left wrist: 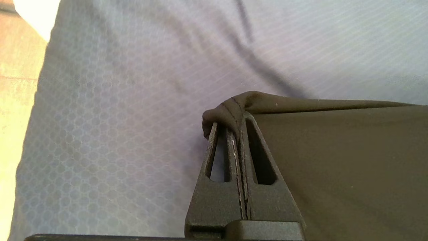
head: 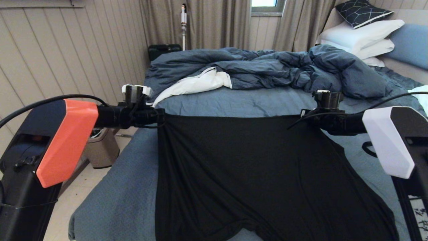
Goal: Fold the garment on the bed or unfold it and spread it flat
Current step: Unford the black T-shirt
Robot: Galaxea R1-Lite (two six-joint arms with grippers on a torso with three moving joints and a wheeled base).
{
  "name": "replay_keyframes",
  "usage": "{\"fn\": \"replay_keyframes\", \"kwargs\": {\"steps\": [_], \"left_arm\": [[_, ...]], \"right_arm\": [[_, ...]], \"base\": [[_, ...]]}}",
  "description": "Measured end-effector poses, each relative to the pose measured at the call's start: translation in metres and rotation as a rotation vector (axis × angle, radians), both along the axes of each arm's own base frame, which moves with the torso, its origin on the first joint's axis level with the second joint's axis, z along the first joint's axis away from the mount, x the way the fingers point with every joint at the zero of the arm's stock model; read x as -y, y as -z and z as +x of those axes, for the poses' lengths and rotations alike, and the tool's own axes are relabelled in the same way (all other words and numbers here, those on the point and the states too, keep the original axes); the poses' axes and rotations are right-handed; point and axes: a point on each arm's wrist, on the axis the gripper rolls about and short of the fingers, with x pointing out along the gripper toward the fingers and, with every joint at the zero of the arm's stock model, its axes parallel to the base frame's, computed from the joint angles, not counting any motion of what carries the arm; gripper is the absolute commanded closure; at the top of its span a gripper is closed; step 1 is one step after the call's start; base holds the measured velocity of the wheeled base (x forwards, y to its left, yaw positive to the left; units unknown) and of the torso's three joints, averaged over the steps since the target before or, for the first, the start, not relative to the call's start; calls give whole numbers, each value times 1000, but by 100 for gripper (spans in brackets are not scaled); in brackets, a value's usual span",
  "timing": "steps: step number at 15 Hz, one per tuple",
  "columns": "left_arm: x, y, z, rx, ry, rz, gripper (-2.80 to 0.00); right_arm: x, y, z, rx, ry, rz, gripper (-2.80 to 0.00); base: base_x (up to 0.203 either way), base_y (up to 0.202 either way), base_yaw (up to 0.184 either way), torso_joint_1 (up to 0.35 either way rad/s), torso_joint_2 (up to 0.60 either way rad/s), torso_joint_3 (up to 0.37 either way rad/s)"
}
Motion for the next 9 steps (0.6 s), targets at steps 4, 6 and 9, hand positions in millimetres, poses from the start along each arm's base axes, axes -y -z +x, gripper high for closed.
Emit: {"fn": "replay_keyframes", "kwargs": {"steps": [4, 6, 9], "left_arm": [[-13, 19, 8, -16, -14, 22, 0], [-17, 28, 11, -27, -17, 39, 0], [-20, 30, 11, -36, -22, 43, -280]], "right_arm": [[0, 13, 2, -39, -11, -25, 0], [0, 17, 3, -49, -10, -26, 0], [1, 18, 3, -55, -14, -32, 0]], "base": [[0, 0, 0, 0, 0, 0], [0, 0, 0, 0, 0, 0], [0, 0, 0, 0, 0, 0]]}}
